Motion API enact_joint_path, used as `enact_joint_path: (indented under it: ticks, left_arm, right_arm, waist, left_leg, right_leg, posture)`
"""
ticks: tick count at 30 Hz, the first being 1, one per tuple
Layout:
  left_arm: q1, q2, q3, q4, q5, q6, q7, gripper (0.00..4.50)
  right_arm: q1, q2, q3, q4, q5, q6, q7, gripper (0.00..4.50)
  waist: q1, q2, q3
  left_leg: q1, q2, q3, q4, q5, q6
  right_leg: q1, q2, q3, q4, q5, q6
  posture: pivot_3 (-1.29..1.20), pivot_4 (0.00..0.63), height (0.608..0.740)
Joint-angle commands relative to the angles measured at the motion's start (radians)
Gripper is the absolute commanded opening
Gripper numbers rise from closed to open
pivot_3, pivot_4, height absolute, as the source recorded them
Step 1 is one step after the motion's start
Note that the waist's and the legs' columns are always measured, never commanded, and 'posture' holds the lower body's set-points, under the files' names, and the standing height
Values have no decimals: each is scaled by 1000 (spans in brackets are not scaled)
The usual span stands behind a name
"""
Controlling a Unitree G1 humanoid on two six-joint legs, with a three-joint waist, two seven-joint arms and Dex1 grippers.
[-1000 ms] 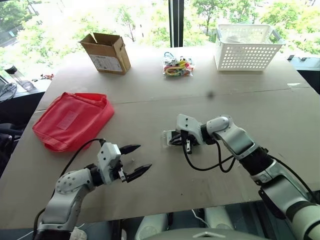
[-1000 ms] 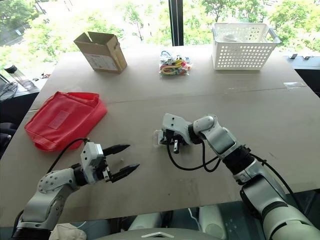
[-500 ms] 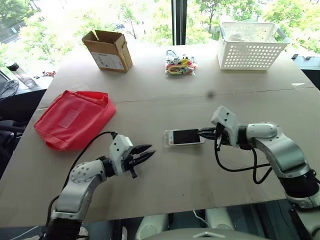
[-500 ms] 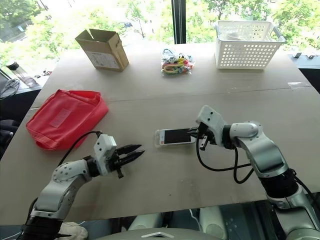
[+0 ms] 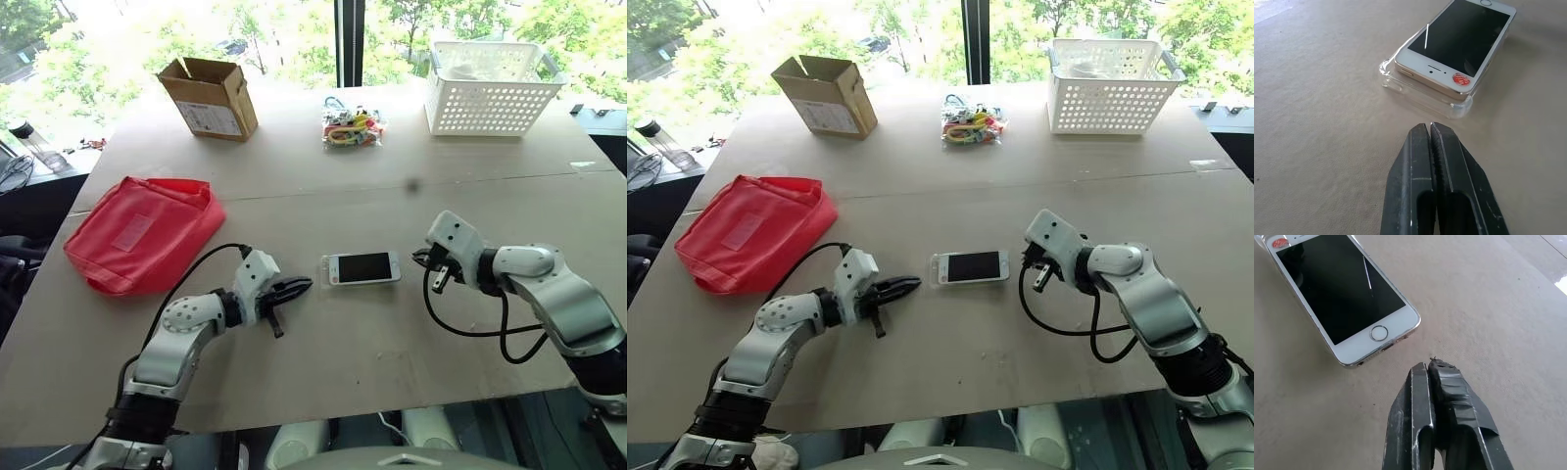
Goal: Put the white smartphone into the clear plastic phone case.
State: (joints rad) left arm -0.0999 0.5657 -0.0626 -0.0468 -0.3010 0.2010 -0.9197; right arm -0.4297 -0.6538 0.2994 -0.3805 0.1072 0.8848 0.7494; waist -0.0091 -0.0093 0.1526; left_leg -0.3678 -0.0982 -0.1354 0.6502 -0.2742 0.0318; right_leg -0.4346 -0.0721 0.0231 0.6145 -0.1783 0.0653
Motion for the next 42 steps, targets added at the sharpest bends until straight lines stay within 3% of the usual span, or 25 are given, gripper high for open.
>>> enact_joint_path:
  ticks: [1,9,21,42]
  left_arm:
    - [-10,-11,-22,-1,13,0,0,95]
    - [-11,-38,-41,-33,19,20,22,95]
    - [-14,-50,-38,-55,21,42,31,95]
    - [-13,-58,-27,-43,29,38,30,95]
  right_arm:
    - [-39,20,36,11,-18,-34,-5,0]
    - [-104,101,127,69,-36,-60,9,0]
    - [-111,144,136,69,-24,-54,50,0]
    - [-99,107,97,55,-1,-42,108,0]
  waist:
    - [1,0,0]
    - [3,0,0]
    - [0,0,0]
    - [1,0,0]
  left_leg:
    - [0,0,0,0,0,0]
    - [0,0,0,0,0,0]
    - [3,0,0,1,0,0]
    - [3,0,0,1,0,0]
  right_leg:
    - [0,0,0,0,0,0]
    - [0,0,0,0,0,0]
    - [2,1,0,2,0,0]
    - [2,1,0,2,0,0]
  posture:
    - [0,150,740]
    - [0,150,740]
    - [0,150,740]
    - [0,150,740]
